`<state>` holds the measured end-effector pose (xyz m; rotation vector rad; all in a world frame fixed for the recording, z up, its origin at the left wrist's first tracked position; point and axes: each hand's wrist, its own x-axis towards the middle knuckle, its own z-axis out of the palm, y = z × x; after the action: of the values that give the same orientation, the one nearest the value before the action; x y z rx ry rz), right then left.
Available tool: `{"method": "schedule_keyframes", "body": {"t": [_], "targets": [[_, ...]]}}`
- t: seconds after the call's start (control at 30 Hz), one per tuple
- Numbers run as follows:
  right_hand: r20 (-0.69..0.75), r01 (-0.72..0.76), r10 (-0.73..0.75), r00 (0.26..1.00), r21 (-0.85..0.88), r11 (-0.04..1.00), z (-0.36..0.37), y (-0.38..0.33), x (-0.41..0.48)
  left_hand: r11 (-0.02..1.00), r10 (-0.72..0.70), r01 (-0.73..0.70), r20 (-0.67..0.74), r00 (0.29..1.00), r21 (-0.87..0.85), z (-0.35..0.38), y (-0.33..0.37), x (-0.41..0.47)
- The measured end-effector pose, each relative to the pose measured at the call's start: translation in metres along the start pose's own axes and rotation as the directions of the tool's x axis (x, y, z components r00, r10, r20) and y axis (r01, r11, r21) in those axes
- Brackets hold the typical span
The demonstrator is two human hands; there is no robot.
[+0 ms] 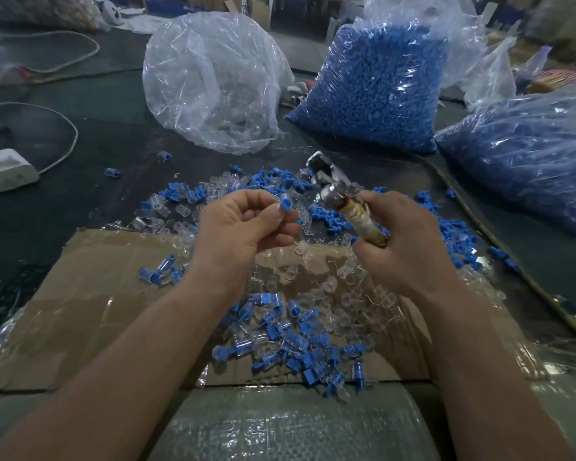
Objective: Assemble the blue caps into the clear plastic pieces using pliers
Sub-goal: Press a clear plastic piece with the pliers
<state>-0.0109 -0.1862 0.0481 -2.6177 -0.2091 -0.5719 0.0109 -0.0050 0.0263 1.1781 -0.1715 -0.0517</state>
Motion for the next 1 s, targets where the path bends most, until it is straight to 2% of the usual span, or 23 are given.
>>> {"method": "schedule_keyframes", "body": {"t": [0.37,1.0], "targets": [[0.2,0.065,-0.052,0.978,-0.061,0.996,0.0064,-0.0084,-0.0007,0.996,0.078,-0.076,-0.05,0.996,0.041,0.0019,-0.0014,-0.0006],[0.252,0.073,-0.055,0.966,-0.063,0.995,0.0076,-0.0076,-0.0012,0.989,0.118,-0.11,-0.08,0.99,0.095,0.0049,0.0003,-0.0024]]}}
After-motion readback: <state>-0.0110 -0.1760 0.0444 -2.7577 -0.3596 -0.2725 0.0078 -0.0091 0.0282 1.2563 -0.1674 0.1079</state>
